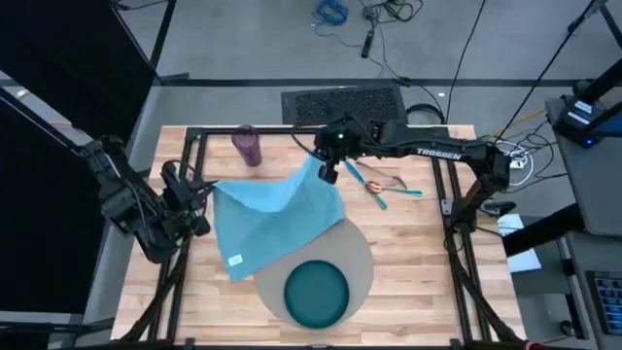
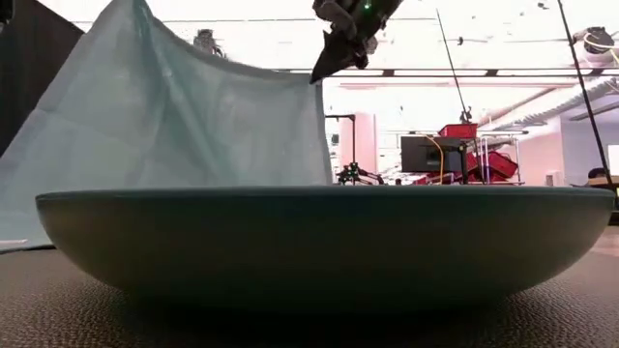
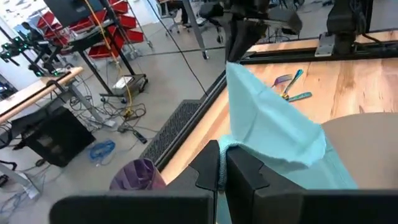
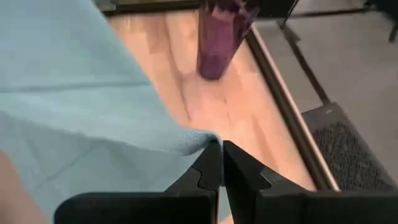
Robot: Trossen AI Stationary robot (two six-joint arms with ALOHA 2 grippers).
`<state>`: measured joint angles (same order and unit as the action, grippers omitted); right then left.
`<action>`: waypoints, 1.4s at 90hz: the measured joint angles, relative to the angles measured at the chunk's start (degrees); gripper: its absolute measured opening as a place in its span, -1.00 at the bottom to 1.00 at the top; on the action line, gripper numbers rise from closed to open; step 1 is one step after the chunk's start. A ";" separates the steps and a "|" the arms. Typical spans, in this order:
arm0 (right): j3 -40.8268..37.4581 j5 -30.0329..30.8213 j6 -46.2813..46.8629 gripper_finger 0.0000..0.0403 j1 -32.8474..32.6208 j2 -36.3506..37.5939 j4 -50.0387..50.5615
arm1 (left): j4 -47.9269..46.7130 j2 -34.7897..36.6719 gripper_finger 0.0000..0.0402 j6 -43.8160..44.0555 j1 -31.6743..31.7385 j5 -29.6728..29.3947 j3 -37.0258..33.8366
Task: Set table place
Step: Fold the blue table napkin
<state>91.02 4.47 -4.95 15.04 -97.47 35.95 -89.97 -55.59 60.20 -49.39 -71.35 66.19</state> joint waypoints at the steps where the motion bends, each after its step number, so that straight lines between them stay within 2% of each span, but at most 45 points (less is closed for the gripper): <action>1: 0.00 -0.01 0.02 -1.00 -0.08 -0.09 0.10 | 0.00 -0.01 -1.00 0.26 0.00 0.05 0.00; 23: -0.02 0.28 1.06 -1.00 -1.35 -2.37 7.68 | -0.04 -0.90 -1.00 2.40 -0.13 5.10 0.00; 43: -0.02 1.79 2.07 -1.00 -2.74 -2.78 13.44 | 0.37 -1.05 -1.00 3.99 -0.13 6.25 -0.82; 56: -0.02 2.36 3.51 -1.00 -3.39 -2.39 17.82 | 4.95 -1.05 -1.00 4.03 -0.13 8.92 -5.35; 91: -0.04 3.11 6.97 -1.00 -5.89 -2.10 20.97 | 22.30 -1.07 -1.00 2.46 -0.13 12.87 -16.50; 126: -0.71 3.03 9.63 -1.00 -4.96 -2.30 24.57 | 29.71 -1.11 -1.00 2.43 -1.85 13.27 -19.98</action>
<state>90.31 7.50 4.68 10.08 -99.77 60.52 -60.27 -56.70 62.62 -51.24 -58.08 46.22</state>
